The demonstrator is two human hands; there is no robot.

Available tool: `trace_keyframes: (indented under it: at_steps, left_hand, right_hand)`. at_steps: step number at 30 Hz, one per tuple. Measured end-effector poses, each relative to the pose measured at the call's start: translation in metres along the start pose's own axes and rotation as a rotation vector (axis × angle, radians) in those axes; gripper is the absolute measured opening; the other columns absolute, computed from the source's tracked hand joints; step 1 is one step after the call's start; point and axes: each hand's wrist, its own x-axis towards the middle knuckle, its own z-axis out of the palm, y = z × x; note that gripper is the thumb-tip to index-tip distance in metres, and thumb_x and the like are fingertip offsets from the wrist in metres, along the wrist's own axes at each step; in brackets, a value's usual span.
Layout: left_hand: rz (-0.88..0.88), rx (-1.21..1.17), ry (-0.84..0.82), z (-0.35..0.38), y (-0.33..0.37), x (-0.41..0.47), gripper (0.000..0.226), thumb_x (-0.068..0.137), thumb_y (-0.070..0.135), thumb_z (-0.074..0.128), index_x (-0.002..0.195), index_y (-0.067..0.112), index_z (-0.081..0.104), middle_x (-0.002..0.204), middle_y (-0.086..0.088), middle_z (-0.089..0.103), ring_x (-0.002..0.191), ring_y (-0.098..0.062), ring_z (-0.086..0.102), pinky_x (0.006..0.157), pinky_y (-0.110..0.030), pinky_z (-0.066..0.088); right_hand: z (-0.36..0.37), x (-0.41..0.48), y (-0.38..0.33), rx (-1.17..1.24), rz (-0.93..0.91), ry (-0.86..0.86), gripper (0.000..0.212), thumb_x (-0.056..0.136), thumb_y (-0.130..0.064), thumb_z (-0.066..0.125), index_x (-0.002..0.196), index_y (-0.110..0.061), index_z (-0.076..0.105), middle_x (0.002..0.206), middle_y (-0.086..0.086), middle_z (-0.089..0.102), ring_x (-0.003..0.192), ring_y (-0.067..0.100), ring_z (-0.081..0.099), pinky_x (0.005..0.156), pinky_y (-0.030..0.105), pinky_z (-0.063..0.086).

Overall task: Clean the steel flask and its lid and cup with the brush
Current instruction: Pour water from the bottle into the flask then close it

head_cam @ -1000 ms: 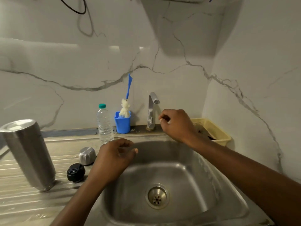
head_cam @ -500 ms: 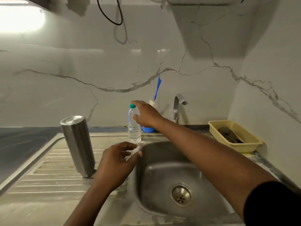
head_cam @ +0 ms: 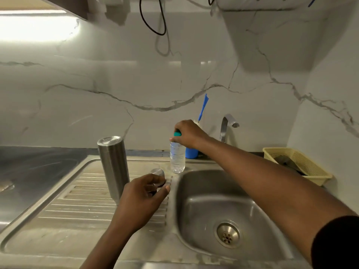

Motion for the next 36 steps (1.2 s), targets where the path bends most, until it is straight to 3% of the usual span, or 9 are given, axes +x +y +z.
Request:
trace_keyframes:
  at_steps: [4, 8, 12, 16, 19, 24, 29, 33, 36]
  left_hand:
    - [0.042, -0.009, -0.002, -0.006, 0.006, -0.002, 0.045, 0.087, 0.037, 0.084, 0.129, 0.033, 0.069, 0.111, 0.022, 0.075, 0.093, 0.004, 0.073, 0.085, -0.034, 0.065]
    - [0.065, 0.002, 0.001, -0.011, 0.016, -0.006, 0.078, 0.086, 0.044, 0.083, 0.154, 0.039, 0.046, 0.134, 0.019, 0.059, 0.111, 0.001, 0.064, 0.086, -0.021, 0.057]
    - [0.057, -0.028, -0.009, -0.012, 0.024, -0.012, 0.094, 0.081, 0.053, 0.083, 0.161, 0.038, 0.036, 0.146, 0.016, 0.052, 0.122, -0.005, 0.060, 0.095, -0.028, 0.058]
    - [0.088, -0.026, -0.054, -0.012, 0.030, -0.023, 0.081, 0.079, 0.062, 0.078, 0.151, 0.044, 0.043, 0.127, 0.030, 0.061, 0.100, 0.018, 0.063, 0.086, -0.015, 0.056]
    - [0.069, -0.059, -0.017, -0.009, 0.027, -0.029, 0.076, 0.080, 0.064, 0.079, 0.145, 0.045, 0.045, 0.126, 0.024, 0.069, 0.110, 0.008, 0.067, 0.092, -0.027, 0.057]
    - [0.020, -0.144, 0.007, -0.004, 0.016, -0.040, 0.054, 0.088, 0.051, 0.078, 0.134, 0.041, 0.052, 0.112, 0.028, 0.073, 0.101, 0.008, 0.070, 0.091, -0.032, 0.060]
    - [0.044, -0.169, 0.005, -0.002, 0.009, -0.045, 0.052, 0.091, 0.047, 0.076, 0.136, 0.040, 0.052, 0.115, 0.019, 0.076, 0.107, 0.002, 0.071, 0.095, -0.034, 0.057]
    - [0.049, -0.162, -0.011, -0.001, 0.007, -0.044, 0.049, 0.093, 0.046, 0.076, 0.134, 0.042, 0.050, 0.116, 0.019, 0.075, 0.108, 0.002, 0.071, 0.094, -0.032, 0.056]
    - [0.049, -0.161, -0.036, -0.002, 0.006, -0.042, 0.047, 0.094, 0.045, 0.075, 0.133, 0.042, 0.050, 0.115, 0.018, 0.076, 0.107, 0.000, 0.072, 0.094, -0.034, 0.056]
  right_hand:
    - [-0.023, -0.030, -0.015, 0.041, -0.058, 0.093, 0.034, 0.090, -0.041, 0.077, 0.081, -0.011, 0.065, 0.086, 0.001, 0.065, 0.074, 0.013, 0.060, 0.074, 0.035, 0.055]
    - [-0.057, -0.061, -0.045, 0.112, -0.093, 0.060, 0.033, 0.090, -0.046, 0.076, 0.089, -0.013, 0.071, 0.086, -0.004, 0.068, 0.076, 0.008, 0.063, 0.069, 0.023, 0.051]
    - [-0.073, -0.094, -0.073, 0.159, -0.130, 0.018, 0.033, 0.089, -0.047, 0.078, 0.095, -0.014, 0.076, 0.087, -0.004, 0.071, 0.078, 0.007, 0.065, 0.069, 0.018, 0.049]
    - [-0.071, -0.118, -0.098, 0.157, -0.182, -0.004, 0.036, 0.089, -0.048, 0.077, 0.099, -0.013, 0.077, 0.090, -0.003, 0.072, 0.078, 0.006, 0.065, 0.067, 0.013, 0.047]
    - [-0.063, -0.128, -0.111, 0.160, -0.206, -0.009, 0.037, 0.086, -0.049, 0.079, 0.097, -0.014, 0.079, 0.088, -0.003, 0.073, 0.077, 0.007, 0.066, 0.070, 0.016, 0.053]
    - [-0.046, -0.139, -0.118, 0.162, -0.209, -0.066, 0.033, 0.083, -0.048, 0.082, 0.096, -0.018, 0.081, 0.087, -0.004, 0.074, 0.078, 0.008, 0.068, 0.071, 0.019, 0.056]
    - [-0.051, -0.139, -0.119, 0.082, -0.230, -0.105, 0.038, 0.084, -0.056, 0.079, 0.084, -0.017, 0.077, 0.075, -0.007, 0.067, 0.069, 0.008, 0.062, 0.059, 0.016, 0.039]
    - [-0.053, -0.134, -0.119, 0.047, -0.267, -0.135, 0.038, 0.085, -0.054, 0.078, 0.080, -0.016, 0.075, 0.073, -0.002, 0.070, 0.069, 0.013, 0.065, 0.060, 0.024, 0.050]
    - [-0.056, -0.131, -0.116, 0.084, -0.304, -0.172, 0.032, 0.087, -0.048, 0.079, 0.083, -0.016, 0.078, 0.074, -0.003, 0.071, 0.069, 0.011, 0.066, 0.060, 0.020, 0.049]
